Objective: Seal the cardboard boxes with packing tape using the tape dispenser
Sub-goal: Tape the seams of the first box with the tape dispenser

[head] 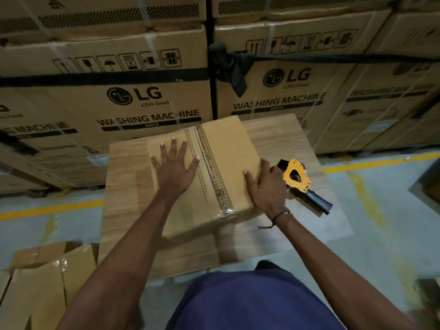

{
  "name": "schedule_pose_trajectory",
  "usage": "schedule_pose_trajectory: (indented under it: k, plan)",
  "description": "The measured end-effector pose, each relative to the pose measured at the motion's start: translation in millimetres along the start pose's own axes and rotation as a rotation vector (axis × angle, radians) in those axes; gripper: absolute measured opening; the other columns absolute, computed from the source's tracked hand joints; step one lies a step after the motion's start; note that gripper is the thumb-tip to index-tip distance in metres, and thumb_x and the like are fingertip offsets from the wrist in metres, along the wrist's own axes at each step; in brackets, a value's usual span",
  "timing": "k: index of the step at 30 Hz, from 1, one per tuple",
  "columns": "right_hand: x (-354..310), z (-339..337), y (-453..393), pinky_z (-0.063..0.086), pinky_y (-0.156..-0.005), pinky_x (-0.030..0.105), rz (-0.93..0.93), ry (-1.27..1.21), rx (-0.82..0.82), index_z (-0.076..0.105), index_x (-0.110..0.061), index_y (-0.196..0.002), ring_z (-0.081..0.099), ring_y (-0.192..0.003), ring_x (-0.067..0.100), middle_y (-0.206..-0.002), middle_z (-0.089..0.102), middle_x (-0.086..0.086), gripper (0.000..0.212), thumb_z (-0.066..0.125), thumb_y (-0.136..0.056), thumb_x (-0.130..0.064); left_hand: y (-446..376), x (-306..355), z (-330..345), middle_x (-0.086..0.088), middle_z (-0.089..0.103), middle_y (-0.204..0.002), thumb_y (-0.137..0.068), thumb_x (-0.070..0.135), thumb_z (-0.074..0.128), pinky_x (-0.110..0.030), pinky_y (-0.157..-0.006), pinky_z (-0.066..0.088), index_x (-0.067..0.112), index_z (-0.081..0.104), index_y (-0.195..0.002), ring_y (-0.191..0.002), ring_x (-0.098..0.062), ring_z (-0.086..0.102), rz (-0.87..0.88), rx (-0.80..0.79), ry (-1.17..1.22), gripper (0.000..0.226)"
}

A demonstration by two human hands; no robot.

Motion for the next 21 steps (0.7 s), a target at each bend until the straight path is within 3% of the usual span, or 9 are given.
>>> schedule_pose_trajectory:
  k: [5,8,10,13,16,18,21]
  plan:
    - [37,-8,-7,0.047,-0.077,0.034,-0.004,-0.313,-0.068,0.053,-0.023,-0.134,0.058,-0.099,0.018,-0.113,0.06,0.004,0.058,0.05,-0.097,-0.067,-30,11,1,0.004,-0.001,-0.173,-0.099,0.076,0.018,-0.068,-0.121,0.001,0.036,0.009,-0.164,-0.158,-0.034,-0.005,0.092,-0.019,-0.045,0.076]
    - [94,-10,-19,0.049,-0.082,0.04,0.087,-0.436,0.043,0.061,-0.017,-0.118,0.061,-0.099,0.027,-0.106,0.063,0.005,0.042,0.051,-0.1,-0.052,-15,32,2,-0.002,0.006,-0.173,-0.106,0.061,0.029,-0.063,-0.124,0.003,0.031,0.019,-0.163,-0.159,-0.032,0.001,0.111,0.038,0.078,0.065]
    - [147,-5,-27,0.049,-0.09,0.047,0.179,-0.351,0.051,0.059,-0.01,-0.122,0.059,-0.105,0.038,-0.113,0.057,0.014,0.032,0.063,-0.097,-0.03,3,57,4,-0.004,0.017,-0.171,-0.108,0.049,0.036,-0.058,-0.125,0.005,0.026,0.028,-0.161,-0.158,-0.028,0.01,0.132,0.096,0.193,0.058]
    - [223,1,-37,0.047,-0.097,0.051,0.351,-0.155,-0.112,0.051,-0.003,-0.138,0.053,-0.117,0.049,-0.128,0.051,0.029,0.057,0.073,-0.087,-0.017,27,93,14,-0.006,0.041,-0.16,-0.104,0.032,0.048,-0.061,-0.123,0.022,0.018,0.047,-0.149,-0.151,-0.024,0.032,0.179,0.153,0.327,0.047]
    - [267,12,-42,0.05,-0.097,0.051,0.386,0.005,-0.383,0.045,-0.007,-0.146,0.056,-0.12,0.047,-0.132,0.054,0.026,0.075,0.081,-0.084,-0.032,44,122,26,-0.004,0.055,-0.146,-0.095,0.023,0.055,-0.055,-0.114,0.037,0.015,0.059,-0.132,-0.139,-0.023,0.048,0.23,0.21,0.391,0.037]
    - [278,24,-46,0.054,-0.091,0.051,0.33,0.07,-0.521,0.049,-0.01,-0.135,0.062,-0.111,0.044,-0.122,0.063,0.022,0.065,0.078,-0.087,-0.042,55,141,31,-0.003,0.057,-0.142,-0.093,0.018,0.057,-0.05,-0.112,0.04,0.015,0.061,-0.127,-0.132,-0.023,0.052,0.222,0.22,0.411,0.034]
    - [276,40,-53,0.054,-0.089,0.052,0.242,0.133,-0.577,0.05,-0.009,-0.118,0.062,-0.106,0.044,-0.116,0.064,0.022,0.045,0.067,-0.095,-0.044,66,161,40,0.0,0.058,-0.142,-0.091,0.012,0.059,-0.046,-0.113,0.04,0.016,0.064,-0.125,-0.131,-0.02,0.052,0.176,0.206,0.437,0.034]
Point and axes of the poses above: each hand's wrist, its own y-axis away from the middle knuckle, its own z-axis out of the palm, x = y × z, the point moved 3 cm from there along -y, towards the middle knuckle
